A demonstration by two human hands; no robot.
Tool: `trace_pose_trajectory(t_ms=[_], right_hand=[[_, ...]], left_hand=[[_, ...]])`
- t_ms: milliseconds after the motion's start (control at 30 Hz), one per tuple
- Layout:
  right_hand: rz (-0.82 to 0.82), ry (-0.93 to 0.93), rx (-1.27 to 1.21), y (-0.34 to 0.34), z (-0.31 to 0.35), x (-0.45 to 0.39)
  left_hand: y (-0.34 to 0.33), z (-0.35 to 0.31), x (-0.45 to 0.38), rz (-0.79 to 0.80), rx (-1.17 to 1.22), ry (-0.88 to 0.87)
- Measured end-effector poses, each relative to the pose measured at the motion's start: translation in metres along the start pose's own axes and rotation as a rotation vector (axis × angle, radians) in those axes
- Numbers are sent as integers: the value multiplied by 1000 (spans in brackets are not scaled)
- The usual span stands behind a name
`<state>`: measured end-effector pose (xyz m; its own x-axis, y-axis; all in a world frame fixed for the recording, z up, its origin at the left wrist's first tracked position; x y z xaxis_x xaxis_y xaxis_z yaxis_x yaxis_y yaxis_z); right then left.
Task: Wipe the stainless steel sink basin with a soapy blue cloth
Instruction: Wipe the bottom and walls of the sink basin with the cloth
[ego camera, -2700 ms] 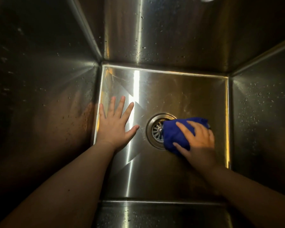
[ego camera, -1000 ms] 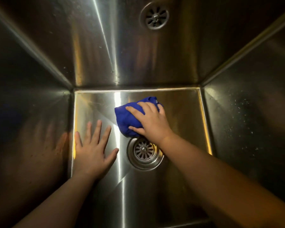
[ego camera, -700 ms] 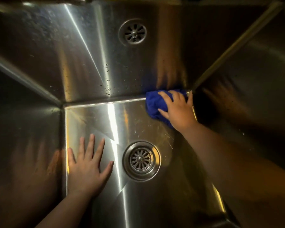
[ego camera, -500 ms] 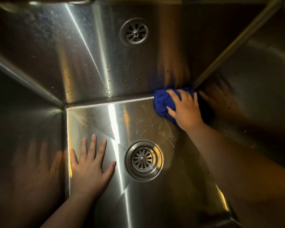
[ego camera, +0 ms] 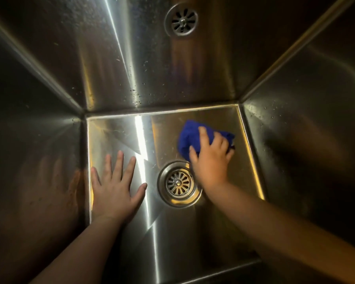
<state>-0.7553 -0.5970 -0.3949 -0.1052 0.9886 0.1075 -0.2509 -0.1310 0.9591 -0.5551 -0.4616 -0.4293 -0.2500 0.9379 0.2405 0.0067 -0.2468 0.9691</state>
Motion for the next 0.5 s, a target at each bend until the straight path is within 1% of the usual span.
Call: trace_pose_trajectory(t_ms=[67, 133, 167, 200, 267, 333, 400, 500], right_hand=[[82, 228, 54, -5, 1, 22], [217, 488, 141, -2, -13, 19], [265, 561, 175, 1, -22, 10], [280, 582, 196, 4, -31, -2], [218, 513, 213, 10, -46, -25], [99, 363, 233, 17, -58, -47], [16, 232, 250, 21, -65, -62], [-38, 132, 197, 17, -58, -63]], left_hand=[[0, 0, -1, 4, -12, -2], [-1, 0, -1, -2, -14, -1], [-1, 0, -1, -7, -14, -1], [-1, -1, -2, -11, -14, -1], [-1, -1, -1, -12, -15, -3], [-1, -1, -1, -15, -12, -4], [-1, -1, -1, -9, -12, -4], [-1, 1, -1, -3, -13, -2]])
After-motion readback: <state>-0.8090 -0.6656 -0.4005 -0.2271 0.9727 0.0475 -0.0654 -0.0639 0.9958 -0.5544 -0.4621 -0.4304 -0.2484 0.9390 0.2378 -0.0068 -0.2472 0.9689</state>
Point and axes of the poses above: each hand's wrist, its own x-axis away from the middle knuckle, its own y-axis out of the back of the hand, z = x × y, the point moved 3 cm from there along -x, towards the middle knuckle, and after that the axes turned 8 degrees about -x, right-handed, at the moved point
